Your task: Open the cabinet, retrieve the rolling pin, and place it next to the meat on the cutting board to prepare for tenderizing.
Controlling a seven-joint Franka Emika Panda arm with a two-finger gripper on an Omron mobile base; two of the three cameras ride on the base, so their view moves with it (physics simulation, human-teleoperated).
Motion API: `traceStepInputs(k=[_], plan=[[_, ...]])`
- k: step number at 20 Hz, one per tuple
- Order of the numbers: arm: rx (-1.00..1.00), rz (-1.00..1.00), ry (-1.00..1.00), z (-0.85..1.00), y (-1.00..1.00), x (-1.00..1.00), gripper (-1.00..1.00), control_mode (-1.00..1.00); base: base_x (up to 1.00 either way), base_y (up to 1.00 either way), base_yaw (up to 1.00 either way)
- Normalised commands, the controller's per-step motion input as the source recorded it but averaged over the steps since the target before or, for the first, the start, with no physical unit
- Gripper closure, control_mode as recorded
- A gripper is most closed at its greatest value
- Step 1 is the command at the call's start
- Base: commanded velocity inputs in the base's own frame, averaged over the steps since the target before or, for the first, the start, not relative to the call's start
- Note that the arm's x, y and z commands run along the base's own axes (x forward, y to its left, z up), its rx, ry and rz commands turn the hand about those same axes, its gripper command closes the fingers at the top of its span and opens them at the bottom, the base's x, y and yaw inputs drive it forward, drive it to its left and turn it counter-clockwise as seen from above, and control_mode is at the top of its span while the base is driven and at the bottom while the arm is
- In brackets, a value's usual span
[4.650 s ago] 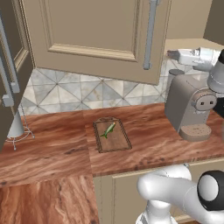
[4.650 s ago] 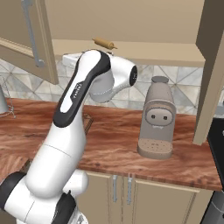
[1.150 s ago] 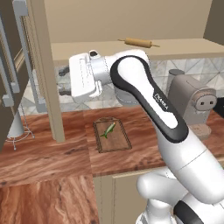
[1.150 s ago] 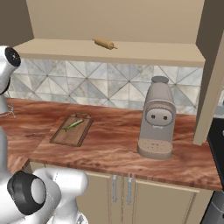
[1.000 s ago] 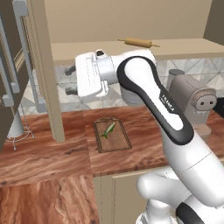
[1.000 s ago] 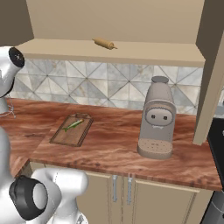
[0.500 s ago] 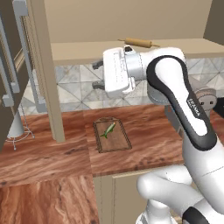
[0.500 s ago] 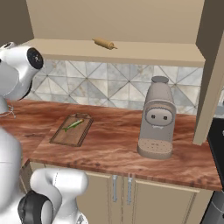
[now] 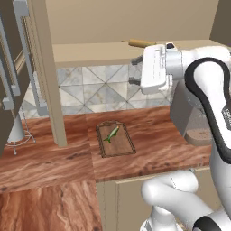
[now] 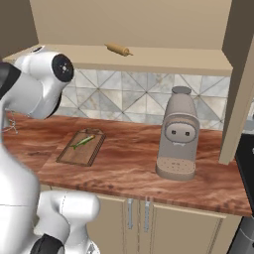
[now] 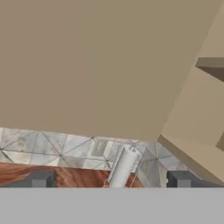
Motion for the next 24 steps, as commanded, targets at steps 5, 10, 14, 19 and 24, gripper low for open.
traceStepInputs(k=[5,10,14,19,24], plan=[[-0.05,-0.23,0.06,0.21,-0.83,0.13,-1.00,-1.00,0.00,0.00,0.00],[-0.09,-0.21,0.16,0.24,-0.73,0.38,-1.00,-1.00,0.00,0.00,0.00],[-0.09,-0.17,0.16,0.14,-0.66,0.51,-1.00,-1.00,0.00,0.00,0.00],[-0.06,-0.14,0.14,0.04,-0.60,0.56,-1.00,-1.00,0.00,0.00,0.00],[-0.01,-0.09,0.14,0.00,-0.54,0.63,-1.00,-1.00,0.00,0.00,0.00]])
